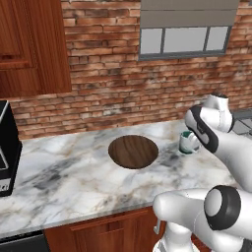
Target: Clear the mugs and bowl far away from the sink.
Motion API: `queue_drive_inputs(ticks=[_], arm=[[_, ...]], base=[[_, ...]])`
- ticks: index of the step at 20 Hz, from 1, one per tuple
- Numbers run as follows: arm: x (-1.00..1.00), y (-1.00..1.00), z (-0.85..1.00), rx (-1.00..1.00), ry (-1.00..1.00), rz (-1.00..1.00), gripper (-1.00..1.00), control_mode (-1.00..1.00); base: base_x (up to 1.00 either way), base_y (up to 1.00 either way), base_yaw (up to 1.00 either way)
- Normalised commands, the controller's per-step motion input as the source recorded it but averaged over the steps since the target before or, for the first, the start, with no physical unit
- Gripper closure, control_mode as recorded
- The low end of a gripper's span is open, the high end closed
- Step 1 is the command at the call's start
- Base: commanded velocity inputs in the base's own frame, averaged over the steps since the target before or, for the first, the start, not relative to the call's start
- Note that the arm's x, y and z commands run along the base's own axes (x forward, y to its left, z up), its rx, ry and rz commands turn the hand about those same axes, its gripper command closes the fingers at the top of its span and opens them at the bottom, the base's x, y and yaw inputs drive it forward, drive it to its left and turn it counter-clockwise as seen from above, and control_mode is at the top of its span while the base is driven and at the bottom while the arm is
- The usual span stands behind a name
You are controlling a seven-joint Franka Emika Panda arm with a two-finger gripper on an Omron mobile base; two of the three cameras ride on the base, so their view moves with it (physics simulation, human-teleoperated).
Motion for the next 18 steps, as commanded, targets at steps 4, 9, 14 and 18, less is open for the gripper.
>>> queue_drive_inputs(ticks=[4, 9, 14, 18], arm=[[0.08, -0.01, -0.31, 0.00, 0.00, 0.11, 1.00, -1.00], [0.16, -0.07, -0.31, 0.00, 0.00, 0.11, 1.00, -1.00], [0.18, -0.05, -0.37, -0.02, 0.00, 0.09, 1.00, -1.00], [0.18, -0.03, -0.34, -0.03, 0.01, 0.04, 1.00, -1.00]], base=[[0.00, 0.00, 0.00], [0.00, 0.00, 0.00], [0.00, 0.00, 0.00], [0.00, 0.00, 0.00]])
